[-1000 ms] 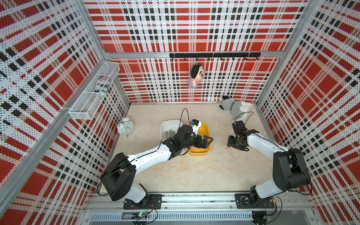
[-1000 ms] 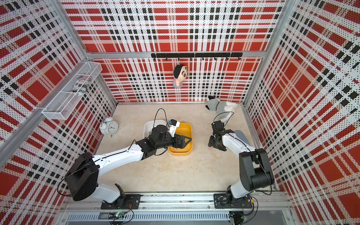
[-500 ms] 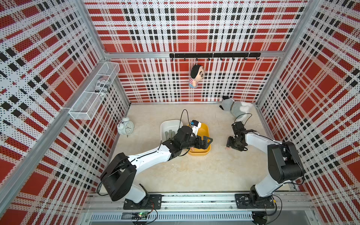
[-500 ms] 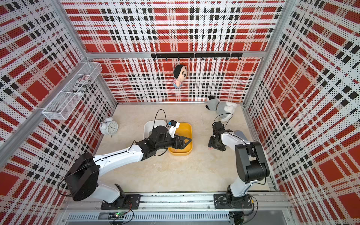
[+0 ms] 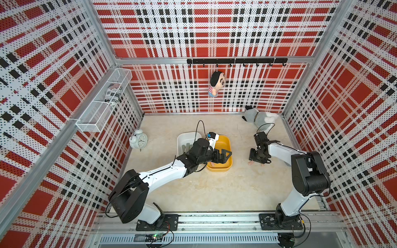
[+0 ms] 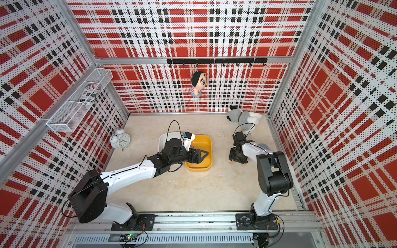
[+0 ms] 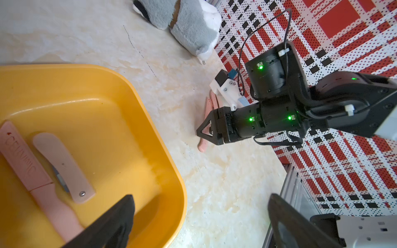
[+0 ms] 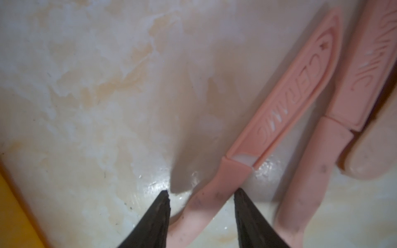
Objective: Place the fruit knives into the storage box by color
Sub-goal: Pick up the fruit knife from the center of the board.
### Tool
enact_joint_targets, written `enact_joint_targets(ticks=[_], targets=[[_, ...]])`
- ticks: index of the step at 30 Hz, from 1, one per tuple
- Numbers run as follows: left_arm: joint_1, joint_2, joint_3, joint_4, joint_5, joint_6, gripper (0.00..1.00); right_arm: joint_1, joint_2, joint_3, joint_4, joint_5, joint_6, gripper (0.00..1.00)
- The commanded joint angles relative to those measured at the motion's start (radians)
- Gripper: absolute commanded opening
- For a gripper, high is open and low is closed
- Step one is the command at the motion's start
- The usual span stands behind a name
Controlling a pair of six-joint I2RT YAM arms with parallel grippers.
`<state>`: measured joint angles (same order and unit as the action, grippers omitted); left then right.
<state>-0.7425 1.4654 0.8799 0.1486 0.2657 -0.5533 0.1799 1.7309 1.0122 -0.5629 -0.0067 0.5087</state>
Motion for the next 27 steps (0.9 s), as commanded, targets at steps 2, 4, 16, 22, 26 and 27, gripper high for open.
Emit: enact_joint_targets(ticks=[2,4,16,22,26,27], targets=[[0.016,-0.032,-0.022,0.007,0.000,0.009,0.98,0.003,0.034,0.011,-0.026,-0.015,-0.037,0.41],[0.020,-0.033,-0.023,0.007,0.001,0.010,0.98,0.011,0.041,0.013,-0.034,-0.013,-0.044,0.38],[0.026,-0.030,-0.022,0.007,0.001,0.010,0.98,0.108,0.074,0.045,-0.101,0.003,-0.093,0.32],[0.026,-0.031,-0.024,0.006,0.000,0.010,0.98,0.144,0.087,0.061,-0.145,0.028,-0.124,0.29],[0.026,-0.027,-0.021,0.008,0.001,0.010,0.98,0.145,0.079,0.060,-0.158,0.060,-0.128,0.29],[0.026,-0.027,-0.022,0.007,0.001,0.010,0.98,0.144,0.080,0.061,-0.160,0.065,-0.127,0.30]])
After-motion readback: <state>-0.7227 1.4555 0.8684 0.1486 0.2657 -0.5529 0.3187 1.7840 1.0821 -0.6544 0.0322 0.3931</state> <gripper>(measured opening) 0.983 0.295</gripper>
